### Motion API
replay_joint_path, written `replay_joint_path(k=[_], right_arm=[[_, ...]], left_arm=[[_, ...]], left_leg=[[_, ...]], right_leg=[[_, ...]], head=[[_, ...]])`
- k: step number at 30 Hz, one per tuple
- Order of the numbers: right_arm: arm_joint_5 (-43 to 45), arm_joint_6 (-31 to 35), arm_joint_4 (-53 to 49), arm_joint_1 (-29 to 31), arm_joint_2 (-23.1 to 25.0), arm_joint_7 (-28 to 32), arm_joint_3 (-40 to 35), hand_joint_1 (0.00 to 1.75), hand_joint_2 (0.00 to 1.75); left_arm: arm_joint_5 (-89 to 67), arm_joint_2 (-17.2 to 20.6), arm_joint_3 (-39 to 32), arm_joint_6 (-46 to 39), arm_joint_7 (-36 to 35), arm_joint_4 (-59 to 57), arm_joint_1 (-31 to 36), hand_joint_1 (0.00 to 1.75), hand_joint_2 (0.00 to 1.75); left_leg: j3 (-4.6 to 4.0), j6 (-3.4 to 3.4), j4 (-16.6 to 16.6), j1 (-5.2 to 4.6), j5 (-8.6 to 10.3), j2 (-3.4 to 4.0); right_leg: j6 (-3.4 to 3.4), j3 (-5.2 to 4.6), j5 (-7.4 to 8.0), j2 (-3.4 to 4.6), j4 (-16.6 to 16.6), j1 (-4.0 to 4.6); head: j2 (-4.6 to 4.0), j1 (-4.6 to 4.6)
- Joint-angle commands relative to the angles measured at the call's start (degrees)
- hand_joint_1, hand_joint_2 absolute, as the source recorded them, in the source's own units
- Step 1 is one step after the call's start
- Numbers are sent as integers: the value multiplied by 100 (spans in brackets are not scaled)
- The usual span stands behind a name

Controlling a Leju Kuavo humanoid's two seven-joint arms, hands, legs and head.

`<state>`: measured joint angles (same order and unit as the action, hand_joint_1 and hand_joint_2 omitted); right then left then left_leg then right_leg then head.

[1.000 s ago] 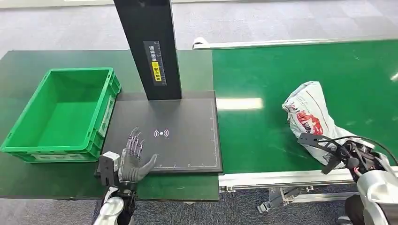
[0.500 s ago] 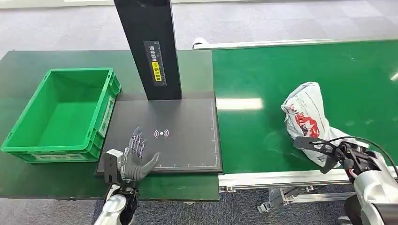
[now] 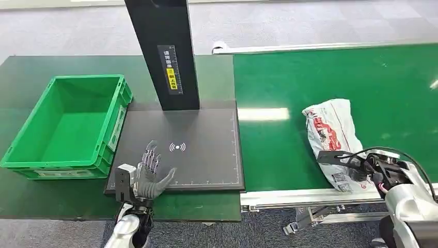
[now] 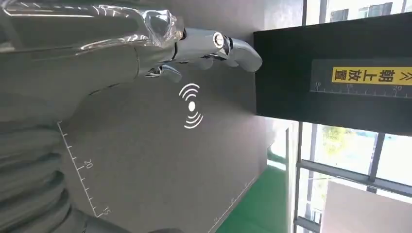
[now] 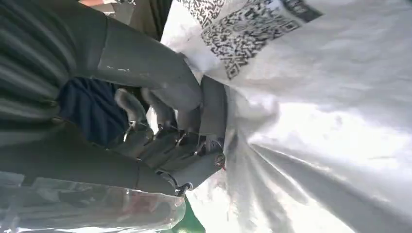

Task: Moved the parcel from conveyor to table for the left to box.

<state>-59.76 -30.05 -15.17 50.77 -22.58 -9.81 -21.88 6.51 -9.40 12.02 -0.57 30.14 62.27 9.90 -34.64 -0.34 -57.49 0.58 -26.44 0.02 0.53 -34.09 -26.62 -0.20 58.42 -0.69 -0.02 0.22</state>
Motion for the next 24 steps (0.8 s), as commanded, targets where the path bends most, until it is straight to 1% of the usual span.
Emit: replay_joint_path(k=[1,8,10,12,14,15,17,19,21,22,23,24], right_arm=[[9,-67,198,217,131,36,-174,175,175],[9,-67,198,217,131,36,-174,175,175],[17,-234,220,211,99,140,-199,175,175],[-80,-232,192,198,45,180,-314,175,175],[-124,-255,194,205,59,280,-393,175,175],[-126,-273,196,205,69,299,-406,175,175],[-147,-318,184,170,83,414,-459,175,175],[-52,-374,192,138,145,560,-402,175,175],[-1,-353,196,160,202,497,-353,175,175],[672,390,-378,-5,356,931,376,98,175],[541,2550,-285,229,655,817,706,7,175],[625,3362,-335,376,817,765,833,0,175]], left_arm=[[-7,52,12,0,-34,-98,30,0,175],[-7,52,12,0,-34,-98,30,0,175],[-11,44,14,6,-39,-159,65,0,175],[-11,34,25,6,-39,-200,95,0,175],[-4,47,28,5,-41,-247,106,0,175],[0,48,28,4,-43,-280,119,0,175],[4,46,33,4,-40,-325,139,0,175],[15,46,41,-1,-28,-341,150,0,175],[27,53,33,-11,-19,-328,132,0,175],[64,34,-112,-235,111,-49,-72,0,175],[77,150,-114,-234,-65,585,-447,0,175],[83,213,-134,-207,-153,965,-691,0,175]], left_leg=[[5,0,3,-2,-1,7],[13,1,6,-2,-3,10],[7,1,3,-2,-1,6],[10,1,4,-3,-1,4],[22,2,14,-3,0,5],[9,1,4,-2,-1,4],[22,2,14,-4,0,8],[12,0,7,-2,0,6],[16,0,10,-1,0,8],[21,0,13,-3,0,8],[21,1,13,-2,-1,11],[15,-1,6,-2,-6,30]], right_leg=[[-2,2,1,7,-2,-2],[-4,8,0,11,-6,-2],[-2,4,0,6,-2,-2],[-2,7,0,4,-4,-3],[-4,19,2,6,-15,-2],[-2,5,1,5,-4,-2],[-4,17,3,9,-13,-3],[-3,8,1,6,-6,-2],[-5,11,2,8,-10,-1],[-5,15,2,9,-12,-2],[-5,15,3,12,-13,-1],[-4,2,3,30,-4,-2]], head=[[0,2],[0,0],[2,0],[2,0],[2,0],[2,2],[0,2],[0,2],[0,0],[0,0],[2,2],[0,0]])
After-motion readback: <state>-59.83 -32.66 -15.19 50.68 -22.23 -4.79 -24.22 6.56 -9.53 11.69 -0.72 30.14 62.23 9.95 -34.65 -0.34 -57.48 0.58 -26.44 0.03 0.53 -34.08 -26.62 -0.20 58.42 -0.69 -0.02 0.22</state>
